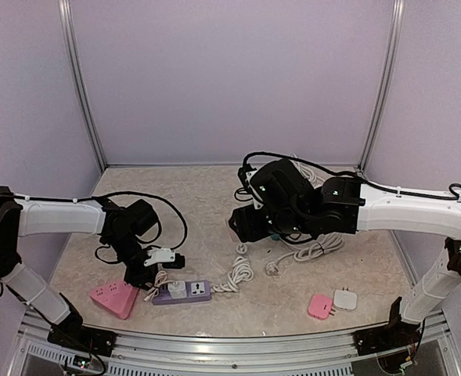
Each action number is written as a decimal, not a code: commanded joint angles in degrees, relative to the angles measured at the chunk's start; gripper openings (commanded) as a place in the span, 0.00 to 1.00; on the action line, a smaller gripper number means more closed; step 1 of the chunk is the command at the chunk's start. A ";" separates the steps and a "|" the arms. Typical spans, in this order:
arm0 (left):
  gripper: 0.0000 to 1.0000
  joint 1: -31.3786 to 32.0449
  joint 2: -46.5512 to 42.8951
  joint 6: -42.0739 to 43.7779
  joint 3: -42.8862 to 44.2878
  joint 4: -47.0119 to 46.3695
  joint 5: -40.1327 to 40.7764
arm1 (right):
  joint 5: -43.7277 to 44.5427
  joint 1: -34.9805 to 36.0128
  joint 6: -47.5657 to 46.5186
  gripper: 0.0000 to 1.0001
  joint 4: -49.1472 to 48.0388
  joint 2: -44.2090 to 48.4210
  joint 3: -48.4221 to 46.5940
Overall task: Insert the plug
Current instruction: Move the socket to the center of the board, then insert the plug into the socket, then press the plug into the socket.
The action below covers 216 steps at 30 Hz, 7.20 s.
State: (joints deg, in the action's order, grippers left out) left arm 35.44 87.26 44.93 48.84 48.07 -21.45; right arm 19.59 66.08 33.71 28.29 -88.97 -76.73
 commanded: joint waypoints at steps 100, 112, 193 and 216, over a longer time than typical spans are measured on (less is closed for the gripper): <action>0.92 0.51 -7.55 -8.12 0.71 -9.78 13.37 | -24.02 2.44 21.83 0.00 28.73 -29.83 -24.29; 0.92 0.51 -6.89 -8.01 0.60 -9.60 12.88 | -16.35 2.92 22.66 0.00 29.41 -29.86 -22.63; 0.92 -3.88 1.06 -8.20 2.58 -6.70 12.90 | -10.97 9.05 20.30 0.00 22.38 -22.56 -14.37; 0.92 -6.67 0.64 -7.36 4.48 -4.70 12.48 | -5.58 11.12 -7.95 0.60 17.28 -17.12 -21.72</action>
State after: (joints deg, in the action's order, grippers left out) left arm 30.63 89.43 37.36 50.98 41.95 -8.38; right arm 11.75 76.53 41.87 48.99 -110.02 -100.60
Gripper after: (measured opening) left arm 0.920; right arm 0.345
